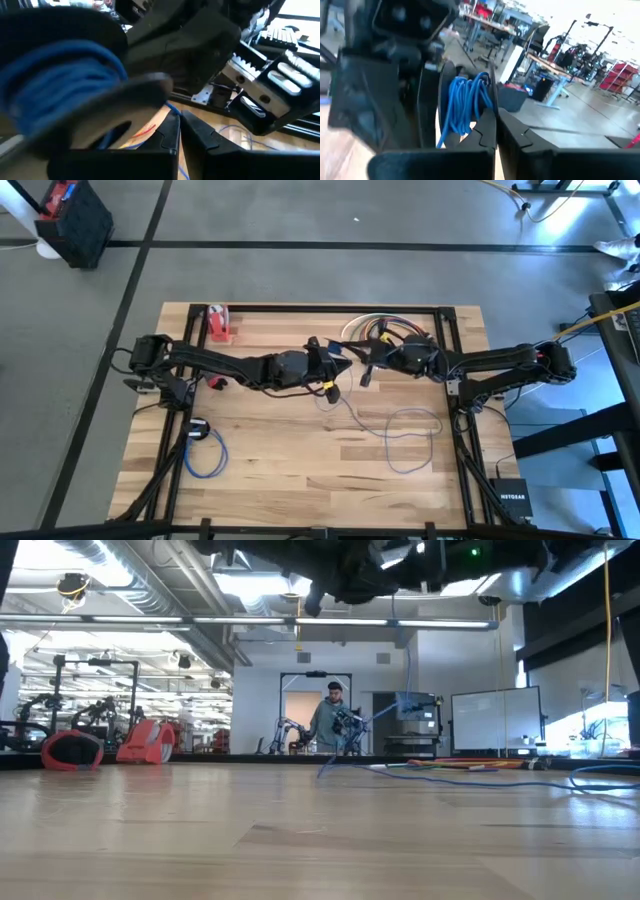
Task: Coil cords
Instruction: Coil the blue cable wire on the black spool
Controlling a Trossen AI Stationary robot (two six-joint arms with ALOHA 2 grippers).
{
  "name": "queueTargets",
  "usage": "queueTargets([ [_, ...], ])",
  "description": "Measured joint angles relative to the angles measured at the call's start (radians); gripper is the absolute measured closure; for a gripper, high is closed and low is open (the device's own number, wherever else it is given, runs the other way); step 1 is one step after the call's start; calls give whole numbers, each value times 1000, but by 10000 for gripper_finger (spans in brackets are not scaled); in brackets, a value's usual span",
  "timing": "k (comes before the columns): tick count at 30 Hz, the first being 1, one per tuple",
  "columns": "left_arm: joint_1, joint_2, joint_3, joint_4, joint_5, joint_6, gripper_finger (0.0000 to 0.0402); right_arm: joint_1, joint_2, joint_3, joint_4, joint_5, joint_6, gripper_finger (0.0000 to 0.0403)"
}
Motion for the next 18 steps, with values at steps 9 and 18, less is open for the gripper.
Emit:
queueTargets([
  [9, -2, 0, 0, -8, 14, 36, 390, 1, -21, 101, 3, -41, 1, 398],
  [18, -2, 14, -3, -48, 23, 89, 389, 1, -87, 189, -14, -65, 15, 397],
])
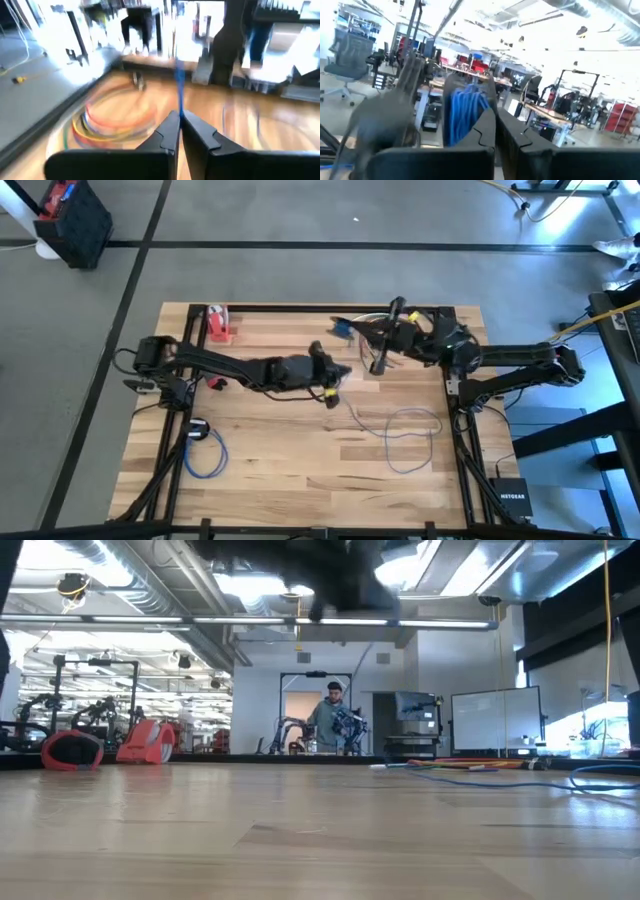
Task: Coil cords
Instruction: Coil the blue cable wire on the black spool
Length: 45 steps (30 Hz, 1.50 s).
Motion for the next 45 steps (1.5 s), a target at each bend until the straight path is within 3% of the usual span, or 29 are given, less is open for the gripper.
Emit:
queueTargets([
  [17, -16, -7, -6, -59, -8, 16, 384, -1, -38, 32, -129, -22, -12, 397],
  [27, -34, -74, -6, -281, -11, -46, 286, -1, -37, 31, -129, -14, -36, 397],
  [32, -67, -162, -5, -404, -9, -60, 261, -1, -37, 30, -132, -14, -36, 397],
  [38, -89, -157, -4, -164, -12, 75, 259, -1, -37, 30, -130, -14, -36, 397],
  [45, -49, -52, -5, 44, -9, 150, 269, -1, -37, 30, -131, -15, -36, 397],
])
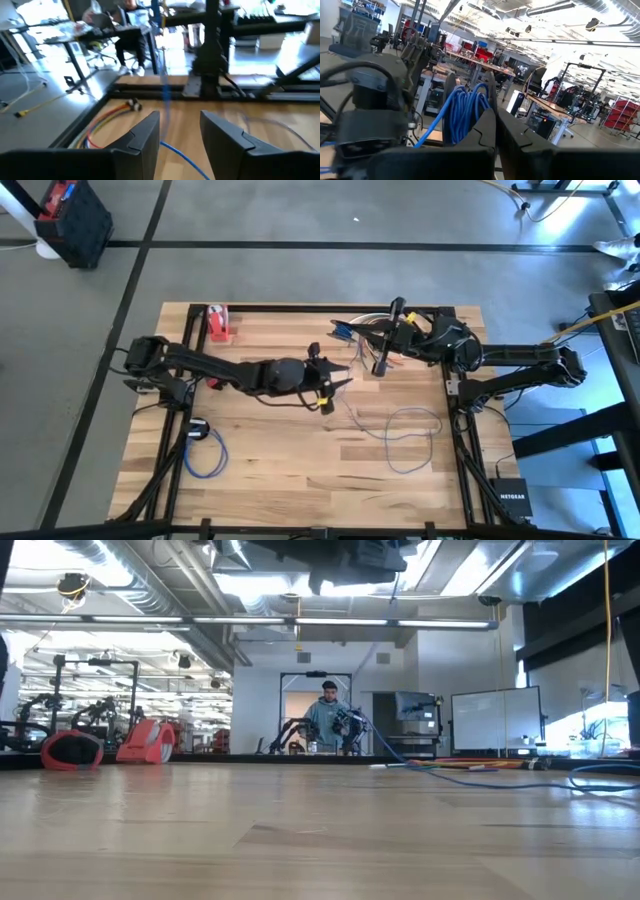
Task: Coil cords
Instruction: Coil the blue cable wire on the black spool
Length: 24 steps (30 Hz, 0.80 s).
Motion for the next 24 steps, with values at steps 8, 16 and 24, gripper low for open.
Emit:
queueTargets([
  [8, 30, 13, 0, 35, -2, 0, 270, 0, 0, -1, -7, 0, -3, 397],
  [16, 28, 13, 0, 7, -1, 32, 286, 0, 0, -1, -5, -8, -3, 397],
  [24, 44, 13, 0, -56, 0, 31, 393, 1, 0, -1, -4, -71, 28, 397],
])
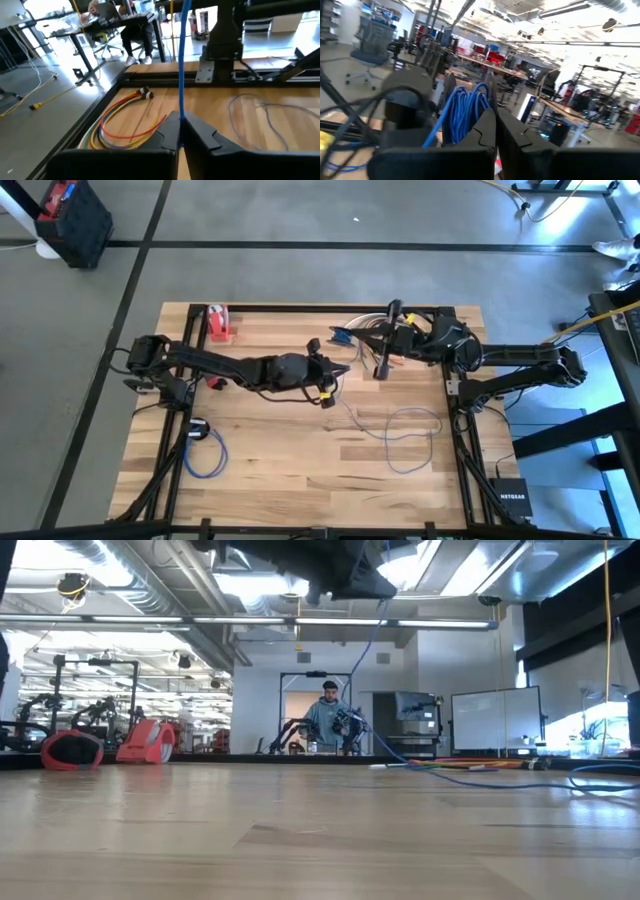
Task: Coil cords
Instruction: Coil the blue cable wire on the black spool
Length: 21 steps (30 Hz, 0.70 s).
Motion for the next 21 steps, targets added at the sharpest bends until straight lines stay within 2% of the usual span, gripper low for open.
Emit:
queueTargets([
  [6, 12, -8, 0, -127, -77, -25, 398, 0, -16, 0, -28, -93, 55, 397],
  [9, 11, -38, 0, -237, -122, -52, 399, 0, -35, -1, -86, -99, 56, 397],
  [14, -1, -109, 1, -422, -153, -111, 399, 0, -70, -1, -227, -102, 26, 397],
  [21, -5, -209, 0, -556, -152, -182, 400, 0, -73, 0, -464, -103, -61, 397],
])
